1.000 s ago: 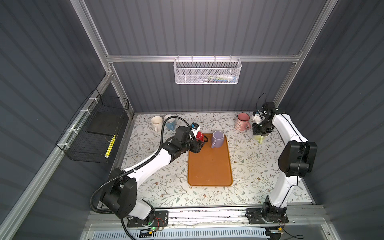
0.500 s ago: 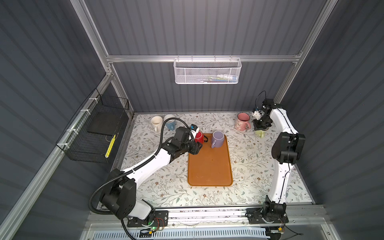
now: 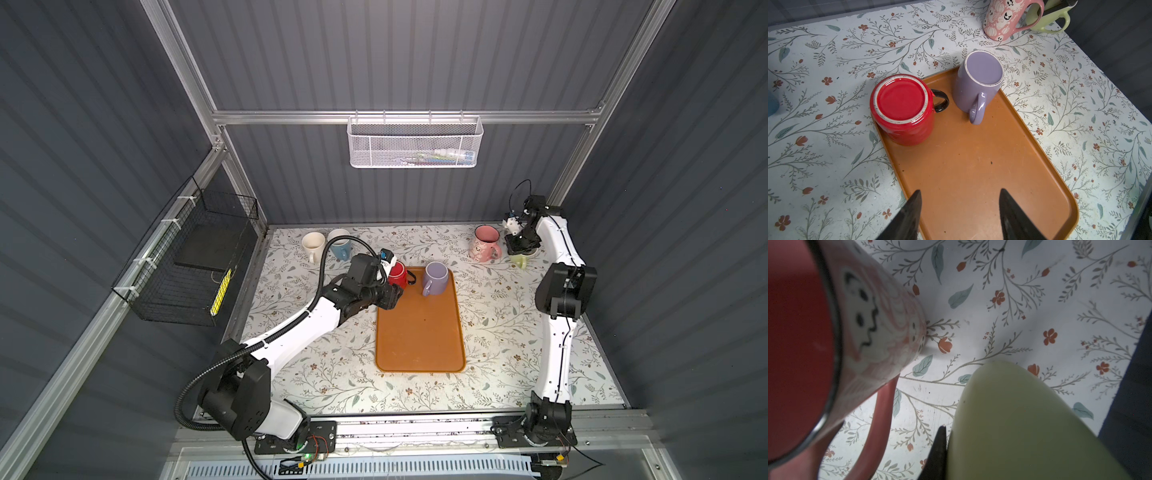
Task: Turn the mug right side up
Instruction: 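Lower the green mug upright beside the pink mug and open the right gripper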
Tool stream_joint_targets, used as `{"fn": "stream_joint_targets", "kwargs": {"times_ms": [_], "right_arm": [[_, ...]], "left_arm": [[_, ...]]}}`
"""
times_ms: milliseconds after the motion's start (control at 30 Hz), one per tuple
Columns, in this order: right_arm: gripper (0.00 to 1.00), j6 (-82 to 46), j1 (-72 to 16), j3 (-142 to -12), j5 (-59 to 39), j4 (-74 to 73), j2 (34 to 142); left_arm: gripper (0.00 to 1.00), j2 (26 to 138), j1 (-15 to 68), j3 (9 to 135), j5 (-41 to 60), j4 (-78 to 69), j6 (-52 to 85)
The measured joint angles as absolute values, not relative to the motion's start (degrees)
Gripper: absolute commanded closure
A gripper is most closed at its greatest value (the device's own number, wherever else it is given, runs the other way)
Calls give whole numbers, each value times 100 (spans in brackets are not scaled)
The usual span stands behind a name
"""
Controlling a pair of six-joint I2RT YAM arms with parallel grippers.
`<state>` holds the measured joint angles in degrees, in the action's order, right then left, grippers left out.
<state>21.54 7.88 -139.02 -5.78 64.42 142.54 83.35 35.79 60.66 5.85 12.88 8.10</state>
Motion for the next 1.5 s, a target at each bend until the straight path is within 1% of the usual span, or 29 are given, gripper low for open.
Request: {"fn": "stream_joint_targets", "kwargs": {"times_ms": [233, 767, 900, 1000, 1133, 1500], "right_arm": [[99, 2169, 786, -13990, -770, 6431, 14324], [88, 2231, 718, -14160, -952, 6309, 14569], [84, 2241, 690, -14169, -989, 6298, 14569], [78, 2261, 661, -14195, -989, 6257, 14569], [73, 2276, 633, -14247, -963, 6167, 14569], [69, 2274, 633, -14252, -819, 6073, 14560]], "left_arm": [[41, 8335, 3579, 6066, 552, 1291, 814], [41, 8307, 3579, 6066, 550, 1310, 878], [41, 8243, 3579, 6066, 532, 1334, 882], [41, 8217, 3579, 6066, 530, 1334, 904], [41, 8217, 3579, 6066, 506, 1372, 921], [41, 8211, 3579, 6066, 504, 1417, 921]]}}
